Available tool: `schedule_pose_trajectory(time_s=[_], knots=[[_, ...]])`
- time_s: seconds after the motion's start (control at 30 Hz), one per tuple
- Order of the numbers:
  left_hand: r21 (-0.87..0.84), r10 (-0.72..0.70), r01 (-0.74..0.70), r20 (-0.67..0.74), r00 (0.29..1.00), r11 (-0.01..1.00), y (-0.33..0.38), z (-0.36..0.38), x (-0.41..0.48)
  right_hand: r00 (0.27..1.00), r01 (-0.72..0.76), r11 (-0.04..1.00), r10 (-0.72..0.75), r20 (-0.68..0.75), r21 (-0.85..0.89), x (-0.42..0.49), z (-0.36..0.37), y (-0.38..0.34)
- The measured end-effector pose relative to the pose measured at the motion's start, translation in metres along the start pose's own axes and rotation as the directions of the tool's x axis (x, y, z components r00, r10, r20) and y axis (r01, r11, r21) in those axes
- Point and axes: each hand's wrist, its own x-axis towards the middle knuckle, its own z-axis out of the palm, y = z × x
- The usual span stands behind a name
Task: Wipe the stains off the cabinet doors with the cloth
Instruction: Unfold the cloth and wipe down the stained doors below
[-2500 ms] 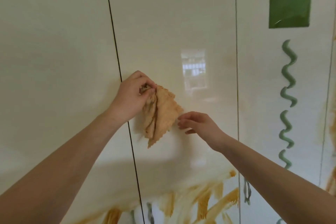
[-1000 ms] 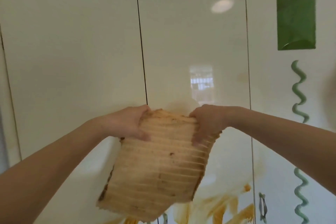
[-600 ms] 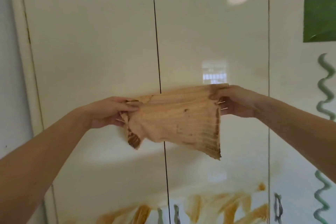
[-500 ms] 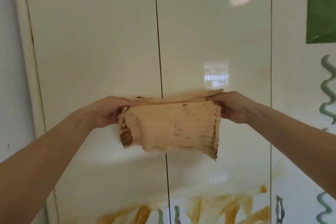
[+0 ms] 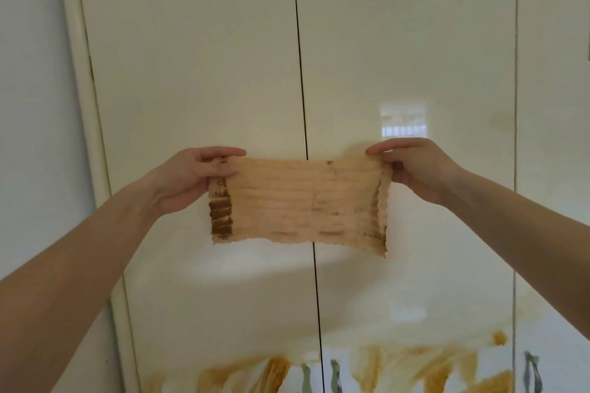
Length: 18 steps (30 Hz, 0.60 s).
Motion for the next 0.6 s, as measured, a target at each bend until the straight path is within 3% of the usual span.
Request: schedule_pose_trajectory(time_s=[0.17, 0.27, 0.33, 0.47, 0.6], knots=[[0.322, 0.072, -0.049, -0.06, 0.996, 0.946, -0.001, -0.004, -0.004, 0.996, -0.066, 0.998, 0.067, -0.058, 0.022, 0.004, 0.003, 0.001], [0.408, 0.106, -0.046, -0.125, 0.986, 0.912, -0.003, -0.001, -0.003, 0.987, -0.087, 0.992, 0.074, 0.144, 0.087, -0.004, 0.012, -0.003], [0.432, 0.155, -0.074, -0.155, 0.976, 0.899, -0.003, -0.001, -0.001, 0.971, -0.014, 0.995, 0.037, 0.236, -0.102, -0.007, 0.019, 0.0], [0.524, 0.216, -0.108, -0.149, 0.965, 0.845, 0.002, -0.005, 0.001, 0.984, 0.169, 0.827, -0.113, 0.135, -0.536, -0.005, 0.023, 0.011], [0.561, 0.275, -0.148, -0.149, 0.95, 0.815, 0.002, -0.01, 0.001, 0.971, 0.215, 0.777, -0.236, 0.043, -0.591, 0.0, 0.015, 0.01]])
